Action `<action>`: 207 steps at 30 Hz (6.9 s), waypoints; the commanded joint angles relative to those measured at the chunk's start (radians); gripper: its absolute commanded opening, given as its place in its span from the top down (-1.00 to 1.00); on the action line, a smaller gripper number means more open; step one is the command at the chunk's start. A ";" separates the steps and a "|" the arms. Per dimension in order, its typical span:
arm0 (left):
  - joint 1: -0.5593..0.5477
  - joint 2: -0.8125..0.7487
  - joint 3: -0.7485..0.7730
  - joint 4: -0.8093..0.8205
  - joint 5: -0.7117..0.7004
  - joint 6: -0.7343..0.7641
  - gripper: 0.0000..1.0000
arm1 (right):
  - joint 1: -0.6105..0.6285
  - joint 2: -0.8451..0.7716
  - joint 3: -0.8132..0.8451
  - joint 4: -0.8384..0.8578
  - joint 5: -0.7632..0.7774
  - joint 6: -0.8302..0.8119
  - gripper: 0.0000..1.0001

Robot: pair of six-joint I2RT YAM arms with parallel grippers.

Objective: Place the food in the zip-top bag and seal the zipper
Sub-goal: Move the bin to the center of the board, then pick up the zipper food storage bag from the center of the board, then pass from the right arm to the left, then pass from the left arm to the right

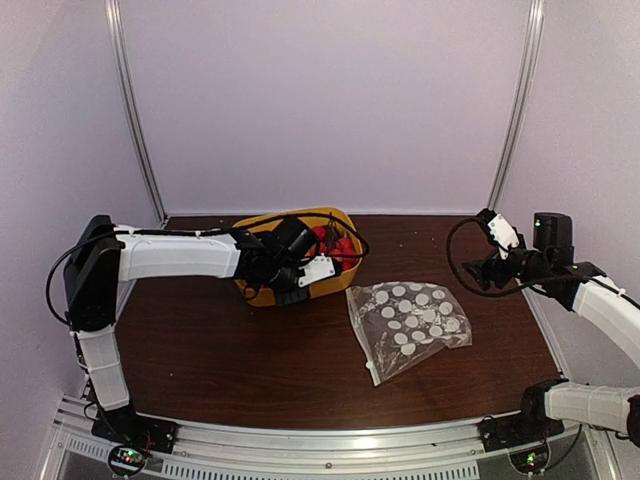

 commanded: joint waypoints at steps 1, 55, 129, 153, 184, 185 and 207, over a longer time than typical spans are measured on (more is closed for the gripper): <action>0.074 0.055 0.085 0.206 0.007 0.202 1.00 | 0.001 0.004 -0.013 -0.017 -0.011 -0.001 -0.87; -0.162 -0.366 -0.768 1.174 0.149 -1.309 -0.23 | 0.281 0.601 0.479 -0.475 -0.336 -0.187 1.00; -0.164 -0.571 -0.541 0.728 0.141 -1.084 1.00 | 0.337 0.357 0.648 -0.452 -0.212 0.168 -0.01; -0.192 -0.371 -0.403 0.969 0.012 -1.387 1.00 | 0.703 0.535 0.811 -0.455 -0.052 0.331 -0.39; -0.195 -0.331 -0.384 1.018 0.030 -1.399 1.00 | 0.813 0.569 0.827 -0.436 0.408 0.339 -0.15; -0.195 -0.334 -0.388 1.011 0.025 -1.400 1.00 | 0.813 0.565 0.824 -0.435 0.428 0.339 -0.14; -0.155 -0.245 -0.329 0.928 0.058 -1.391 0.73 | 0.667 0.495 0.780 -0.394 0.744 0.248 1.00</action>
